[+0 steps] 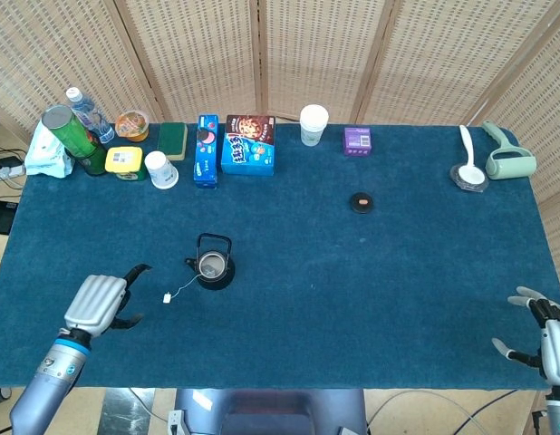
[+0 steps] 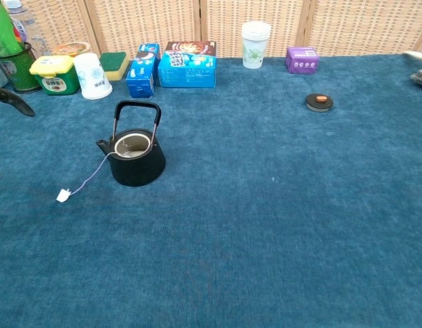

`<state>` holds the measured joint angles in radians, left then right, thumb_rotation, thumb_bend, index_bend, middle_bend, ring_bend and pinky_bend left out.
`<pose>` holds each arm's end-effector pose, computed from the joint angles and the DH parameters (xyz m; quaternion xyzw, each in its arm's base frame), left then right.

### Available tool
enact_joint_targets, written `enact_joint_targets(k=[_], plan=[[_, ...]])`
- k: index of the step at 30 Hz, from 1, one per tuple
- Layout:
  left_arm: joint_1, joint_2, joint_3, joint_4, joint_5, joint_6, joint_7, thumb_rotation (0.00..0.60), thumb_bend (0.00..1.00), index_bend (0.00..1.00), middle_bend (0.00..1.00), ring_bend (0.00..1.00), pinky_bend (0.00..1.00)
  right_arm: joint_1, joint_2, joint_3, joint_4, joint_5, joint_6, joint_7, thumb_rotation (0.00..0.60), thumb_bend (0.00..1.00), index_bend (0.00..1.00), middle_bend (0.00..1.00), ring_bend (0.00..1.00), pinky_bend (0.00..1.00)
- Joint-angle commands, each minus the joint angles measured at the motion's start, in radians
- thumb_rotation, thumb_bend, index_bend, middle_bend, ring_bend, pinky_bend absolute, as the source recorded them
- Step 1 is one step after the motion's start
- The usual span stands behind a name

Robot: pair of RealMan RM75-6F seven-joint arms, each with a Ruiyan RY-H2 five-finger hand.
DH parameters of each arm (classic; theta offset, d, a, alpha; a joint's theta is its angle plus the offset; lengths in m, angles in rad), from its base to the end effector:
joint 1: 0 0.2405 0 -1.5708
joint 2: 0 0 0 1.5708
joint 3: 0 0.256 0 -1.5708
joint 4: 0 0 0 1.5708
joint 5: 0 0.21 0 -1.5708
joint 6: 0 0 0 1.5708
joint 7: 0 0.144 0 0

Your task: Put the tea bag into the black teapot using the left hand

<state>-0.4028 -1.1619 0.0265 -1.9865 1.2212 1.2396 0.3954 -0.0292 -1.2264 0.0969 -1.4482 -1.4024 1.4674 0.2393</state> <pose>-0.2111 0.2217 0.0821 -0.6933 -0.4402 -0.3257 0.4685 -0.3632 -0.1513 0.1508 0.4841 -0.4789 0.4053 0.6099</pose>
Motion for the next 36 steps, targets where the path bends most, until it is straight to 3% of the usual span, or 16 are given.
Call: enact_joint_targets(k=[1,6,9,23,36], plan=[[0.067,0.004,0.014,0.011,0.04,0.09,-0.041,0.6,0.24,0.16,0.62,0.5,0.56,0.014,0.006,-0.004,-0.005,-0.019,-0.009,-0.027,0.6,0.03,0.31,0.23,0.24,0.16],[0.149,-0.014,0.036,0.075,0.101,0.187,-0.117,0.6,0.24,0.16,0.45,0.33,0.44,0.035,0.022,-0.01,-0.033,-0.04,-0.024,-0.078,0.6,0.03,0.31,0.23,0.23,0.14],[0.196,-0.015,0.047,0.105,0.122,0.238,-0.156,0.6,0.24,0.16,0.4,0.28,0.4,0.047,0.026,-0.013,-0.055,-0.055,-0.028,-0.106,0.6,0.03,0.31,0.23,0.23,0.14],[0.369,0.035,0.095,0.172,0.19,0.381,-0.307,0.6,0.24,0.16,0.4,0.28,0.37,0.083,0.035,-0.038,-0.175,-0.149,-0.008,-0.246,0.6,0.03,0.31,0.23,0.23,0.14],[0.373,0.034,0.053,0.175,0.235,0.352,-0.329,0.6,0.24,0.16,0.4,0.28,0.36,0.082,0.03,-0.044,-0.174,-0.146,0.007,-0.24,0.6,0.03,0.31,0.23,0.23,0.13]])
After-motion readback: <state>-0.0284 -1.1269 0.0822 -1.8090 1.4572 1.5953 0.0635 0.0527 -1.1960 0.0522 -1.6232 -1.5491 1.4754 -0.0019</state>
